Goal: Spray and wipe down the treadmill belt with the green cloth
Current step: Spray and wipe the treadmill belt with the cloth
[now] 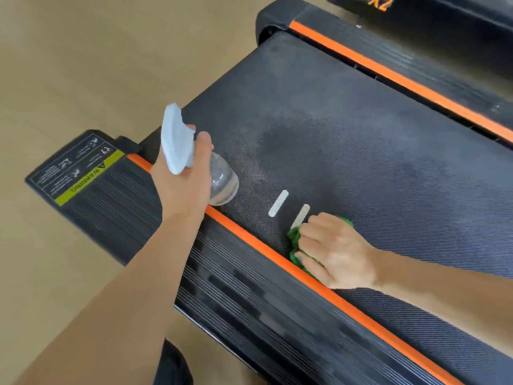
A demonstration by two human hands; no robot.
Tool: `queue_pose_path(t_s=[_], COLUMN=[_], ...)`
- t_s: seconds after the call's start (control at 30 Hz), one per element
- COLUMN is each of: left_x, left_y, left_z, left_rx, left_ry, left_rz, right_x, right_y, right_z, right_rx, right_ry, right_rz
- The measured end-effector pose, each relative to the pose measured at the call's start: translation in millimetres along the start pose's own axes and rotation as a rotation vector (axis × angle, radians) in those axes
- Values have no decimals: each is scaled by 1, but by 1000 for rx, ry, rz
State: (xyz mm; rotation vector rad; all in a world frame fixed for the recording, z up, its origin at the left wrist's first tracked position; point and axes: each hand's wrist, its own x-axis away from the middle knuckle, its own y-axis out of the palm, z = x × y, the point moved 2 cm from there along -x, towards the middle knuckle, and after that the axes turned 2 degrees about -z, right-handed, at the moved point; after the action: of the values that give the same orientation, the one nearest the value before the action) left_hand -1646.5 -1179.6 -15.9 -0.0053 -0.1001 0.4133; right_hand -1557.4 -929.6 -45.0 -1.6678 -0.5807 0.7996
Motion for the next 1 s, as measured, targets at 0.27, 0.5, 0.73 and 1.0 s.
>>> queue_pose_path(t_s=[0.27, 0.5, 0.73, 1.0], left_x=[-16, -56, -63, -64], left_y=[-13, -32, -28, -33], left_z=[2, -1, -6, -8], left_rx=[47, -113, -119, -107], left_ry=[91, 125, 94, 97], left_rz=[139, 136, 135, 141], right_x=[-116, -33, -134, -149], right_y=[32, 7, 32, 37], right_z=[-4, -9, 15, 6], right_rx=[13, -75, -10, -43], right_ry=[195, 35, 8, 169], right_rz=[140, -6, 118, 133])
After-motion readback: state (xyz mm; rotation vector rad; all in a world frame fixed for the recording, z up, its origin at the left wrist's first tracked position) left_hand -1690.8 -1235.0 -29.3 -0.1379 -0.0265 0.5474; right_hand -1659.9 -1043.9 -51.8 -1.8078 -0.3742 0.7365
